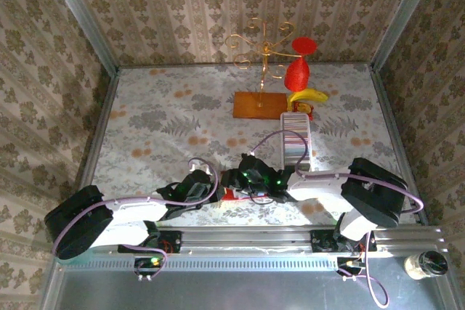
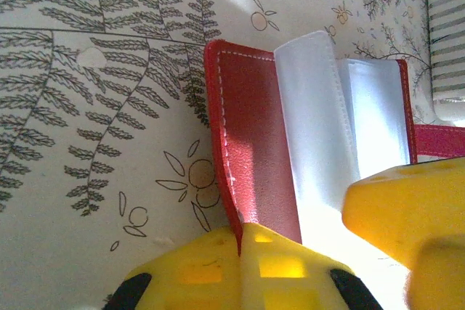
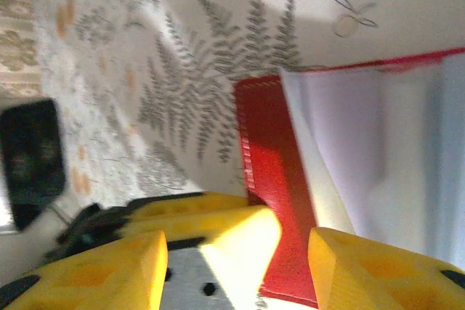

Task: Put the credit cards into the card holder

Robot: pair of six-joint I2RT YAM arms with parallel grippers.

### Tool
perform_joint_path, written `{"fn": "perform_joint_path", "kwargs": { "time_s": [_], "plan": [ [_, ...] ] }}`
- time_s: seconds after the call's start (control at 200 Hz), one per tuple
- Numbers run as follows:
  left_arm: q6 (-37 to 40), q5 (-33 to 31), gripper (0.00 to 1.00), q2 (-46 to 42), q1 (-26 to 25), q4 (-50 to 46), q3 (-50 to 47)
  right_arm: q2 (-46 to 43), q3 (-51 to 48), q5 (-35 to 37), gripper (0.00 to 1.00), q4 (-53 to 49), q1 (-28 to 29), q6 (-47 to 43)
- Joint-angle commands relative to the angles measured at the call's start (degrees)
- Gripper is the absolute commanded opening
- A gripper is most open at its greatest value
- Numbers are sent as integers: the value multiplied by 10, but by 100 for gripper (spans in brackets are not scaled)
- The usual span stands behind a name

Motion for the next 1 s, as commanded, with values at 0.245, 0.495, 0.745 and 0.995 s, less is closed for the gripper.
{"fn": "perform_joint_path", "kwargs": {
  "time_s": [0.245,0.495,0.745,0.995],
  "plan": [
    [-15,-14,8,-1,-5,-1,-13,-31,-6,21,56,41,4,19],
    [-20,-22,10,-8,-6,-1,-19,-37,-10,-23,61,144,4,44],
    [-23,-35,17,-37,-6,-20,-22,-108,21,49,62,-55,5,-30],
    [-9,-62,34,-121,-7,-101,-14,-184,-4,108,61,-189,-12,-88]
  ]
}}
